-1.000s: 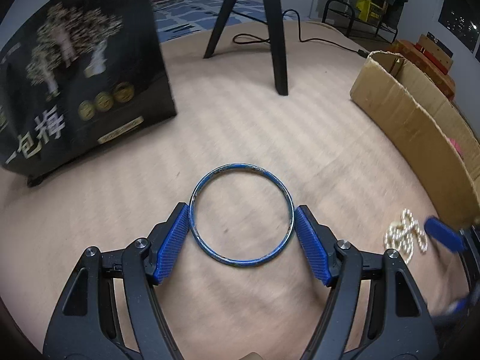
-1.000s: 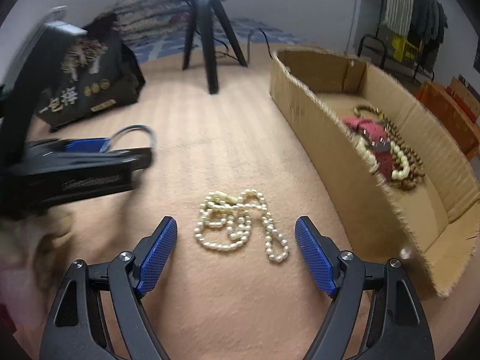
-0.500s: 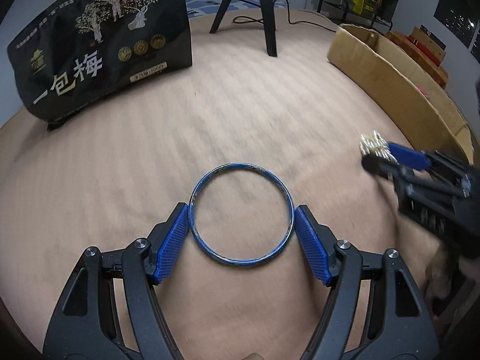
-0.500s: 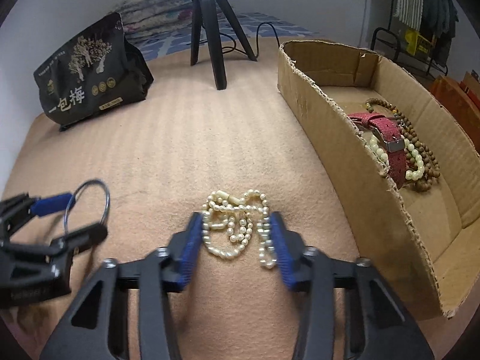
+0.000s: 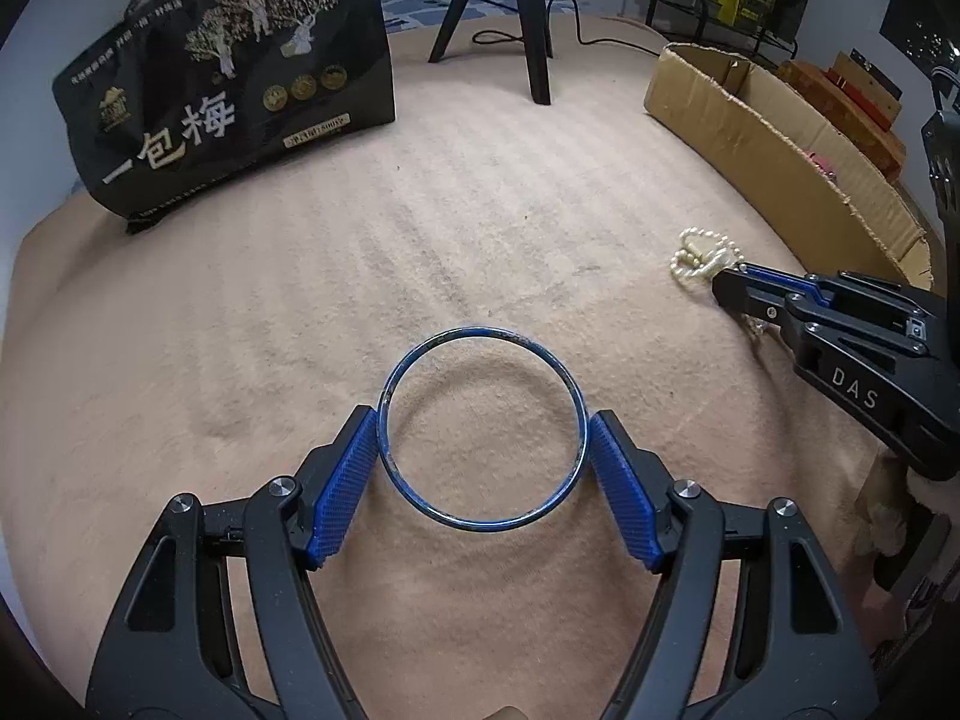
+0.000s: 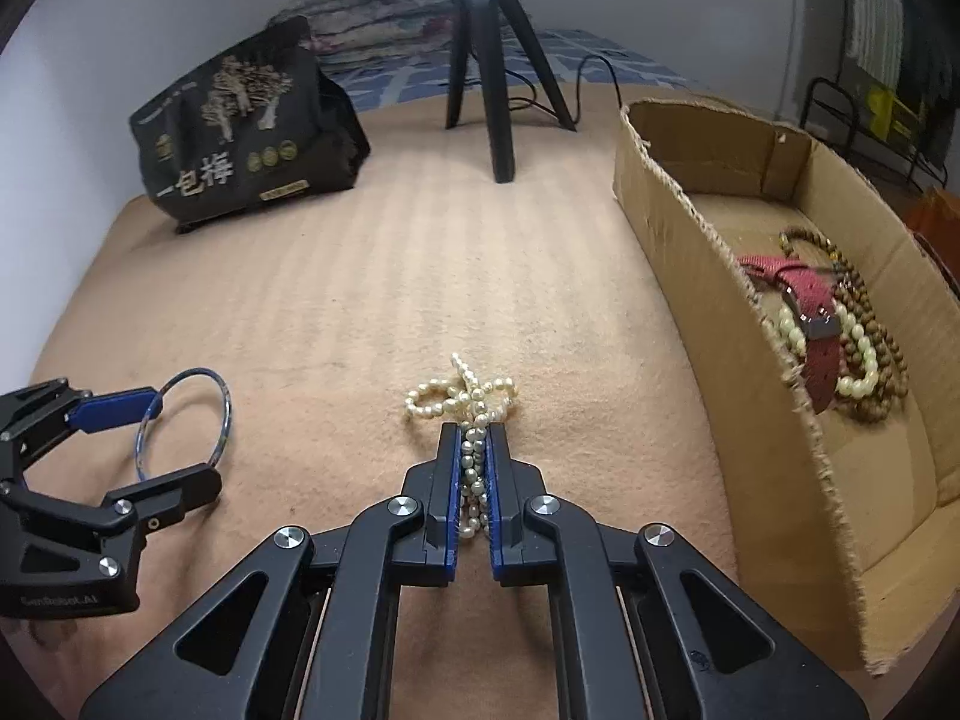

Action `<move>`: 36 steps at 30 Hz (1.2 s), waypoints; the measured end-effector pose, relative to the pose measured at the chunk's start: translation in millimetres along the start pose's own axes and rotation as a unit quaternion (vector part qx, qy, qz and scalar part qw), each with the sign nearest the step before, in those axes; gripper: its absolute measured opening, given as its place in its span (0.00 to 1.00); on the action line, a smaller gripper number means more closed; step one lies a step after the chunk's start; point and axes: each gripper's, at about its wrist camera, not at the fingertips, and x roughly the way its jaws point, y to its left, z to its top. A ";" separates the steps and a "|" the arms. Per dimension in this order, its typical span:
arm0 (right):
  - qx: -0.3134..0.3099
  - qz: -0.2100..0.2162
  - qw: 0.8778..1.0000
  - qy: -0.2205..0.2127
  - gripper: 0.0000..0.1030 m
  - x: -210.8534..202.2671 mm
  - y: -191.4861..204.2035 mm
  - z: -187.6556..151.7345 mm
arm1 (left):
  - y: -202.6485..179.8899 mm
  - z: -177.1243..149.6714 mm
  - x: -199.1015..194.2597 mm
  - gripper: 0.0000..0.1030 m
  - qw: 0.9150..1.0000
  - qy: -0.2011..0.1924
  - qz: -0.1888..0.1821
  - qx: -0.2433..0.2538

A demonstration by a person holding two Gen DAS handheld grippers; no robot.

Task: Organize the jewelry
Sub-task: 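Carry the bangle in the left tool and necklace in the right tool over the box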

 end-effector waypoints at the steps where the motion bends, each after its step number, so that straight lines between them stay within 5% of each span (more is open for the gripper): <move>1: -0.004 0.003 1.000 -0.002 0.06 -2.5 0.7 -0.1 | -1.1 0.4 -4.2 0.71 1.000 -0.002 0.002 0.000; 25: -0.072 0.071 0.992 -0.082 0.05 -127.8 -8.0 35.0 | -46.0 21.1 -97.3 0.71 0.998 -0.067 0.004 -0.005; 36: -0.081 0.057 0.989 -0.114 0.05 -169.0 -43.0 51.7 | -77.8 53.7 -117.6 0.71 0.995 -0.099 -0.006 0.005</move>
